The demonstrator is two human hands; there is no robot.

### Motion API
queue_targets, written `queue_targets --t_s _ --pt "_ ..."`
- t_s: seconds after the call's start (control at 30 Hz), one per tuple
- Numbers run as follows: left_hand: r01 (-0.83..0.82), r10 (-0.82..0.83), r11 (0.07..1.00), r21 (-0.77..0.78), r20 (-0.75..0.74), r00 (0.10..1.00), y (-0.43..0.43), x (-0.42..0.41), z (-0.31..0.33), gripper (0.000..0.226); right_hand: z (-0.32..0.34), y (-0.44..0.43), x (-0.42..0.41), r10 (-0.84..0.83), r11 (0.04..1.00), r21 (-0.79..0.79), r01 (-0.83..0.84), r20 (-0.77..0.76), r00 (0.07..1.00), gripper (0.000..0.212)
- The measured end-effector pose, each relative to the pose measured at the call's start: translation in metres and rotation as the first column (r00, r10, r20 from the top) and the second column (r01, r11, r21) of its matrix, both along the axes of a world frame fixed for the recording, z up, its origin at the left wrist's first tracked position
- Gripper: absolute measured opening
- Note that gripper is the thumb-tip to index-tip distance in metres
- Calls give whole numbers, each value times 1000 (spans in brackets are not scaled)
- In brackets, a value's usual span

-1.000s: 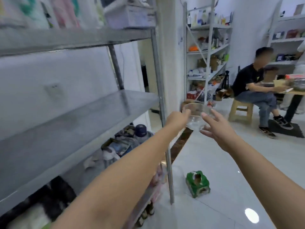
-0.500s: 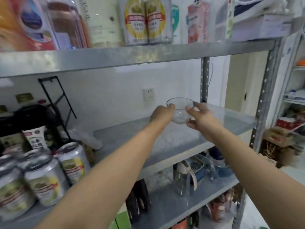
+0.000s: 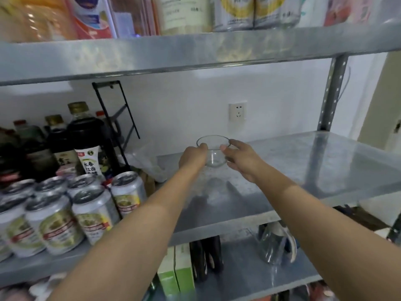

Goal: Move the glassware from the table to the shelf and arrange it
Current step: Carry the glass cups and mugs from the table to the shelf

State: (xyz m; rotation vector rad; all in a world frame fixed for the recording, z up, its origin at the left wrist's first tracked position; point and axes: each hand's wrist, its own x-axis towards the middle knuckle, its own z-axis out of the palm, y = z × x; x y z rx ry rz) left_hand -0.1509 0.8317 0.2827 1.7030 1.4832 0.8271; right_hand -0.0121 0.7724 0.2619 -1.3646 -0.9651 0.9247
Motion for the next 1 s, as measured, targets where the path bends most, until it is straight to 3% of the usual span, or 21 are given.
queue_targets --t_s 0.23,0.4,0.7,0.83,0.93,1.0 --pt "-29 28 999 -32 -48 998 4 0 -17 56 -19 23 3 43 998 -38 -43 12 999 64" --pt "-37 36 999 -21 -65 997 3 1 -17 51 -34 38 11 11 999 -32 -10 37 999 89" --pt "-23 33 998 52 -208 978 11 0 -17 56 -28 33 10 26 1000 -6 -26 28 999 50" --pt "-62 72 997 49 -234 970 12 2 -17 59 -28 34 9 27 1000 0 -27 12 1000 59" --pt "-182 184 983 27 -170 968 9 4 -14 65 -27 30 9 28 1000 -1 -28 -24 999 69" --pt "-217 229 971 101 -129 965 4 6 -8 61 -25 24 11 25 1000 5 -25 -29 999 72"
